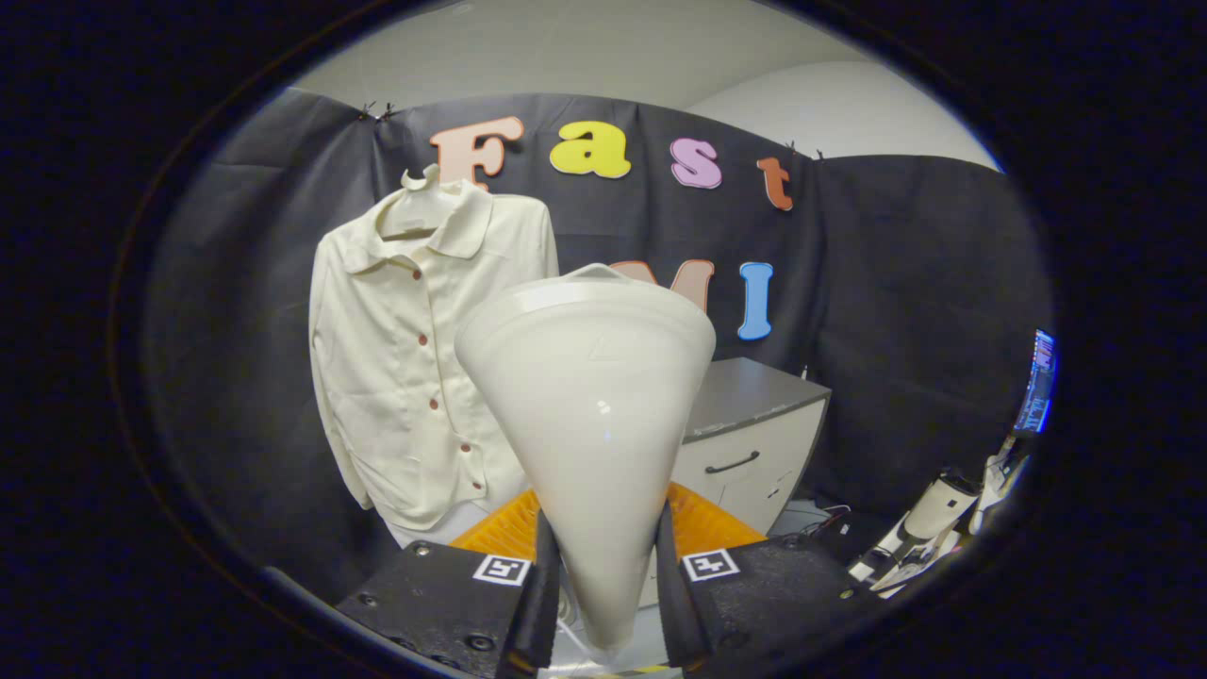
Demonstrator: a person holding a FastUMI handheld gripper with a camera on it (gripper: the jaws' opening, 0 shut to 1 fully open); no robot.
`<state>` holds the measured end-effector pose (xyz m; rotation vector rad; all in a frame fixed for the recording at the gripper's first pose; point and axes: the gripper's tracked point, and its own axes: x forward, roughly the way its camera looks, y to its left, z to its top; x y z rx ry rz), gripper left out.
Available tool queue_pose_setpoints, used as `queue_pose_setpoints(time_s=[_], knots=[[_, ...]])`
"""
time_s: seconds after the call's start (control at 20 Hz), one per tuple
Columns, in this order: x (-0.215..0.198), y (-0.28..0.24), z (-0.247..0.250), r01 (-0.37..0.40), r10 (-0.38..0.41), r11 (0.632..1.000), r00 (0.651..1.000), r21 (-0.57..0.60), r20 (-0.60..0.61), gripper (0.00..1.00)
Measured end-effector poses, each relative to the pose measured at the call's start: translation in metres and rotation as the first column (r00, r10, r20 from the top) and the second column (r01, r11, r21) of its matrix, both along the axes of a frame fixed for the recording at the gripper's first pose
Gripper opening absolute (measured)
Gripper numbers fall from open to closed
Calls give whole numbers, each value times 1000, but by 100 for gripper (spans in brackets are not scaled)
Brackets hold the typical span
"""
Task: Iron the clothes twice with a garment steamer, once on the left side and once on the right side.
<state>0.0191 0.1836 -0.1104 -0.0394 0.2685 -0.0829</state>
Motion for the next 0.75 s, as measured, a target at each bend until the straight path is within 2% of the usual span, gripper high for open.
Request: queue_pose_setpoints(time_s=[0.3,0.75], knots=[[-32,-21,37,-16,14,1000,997,20,76,44],[-44,-39,40,-56,53,998,994,21,98,44]])
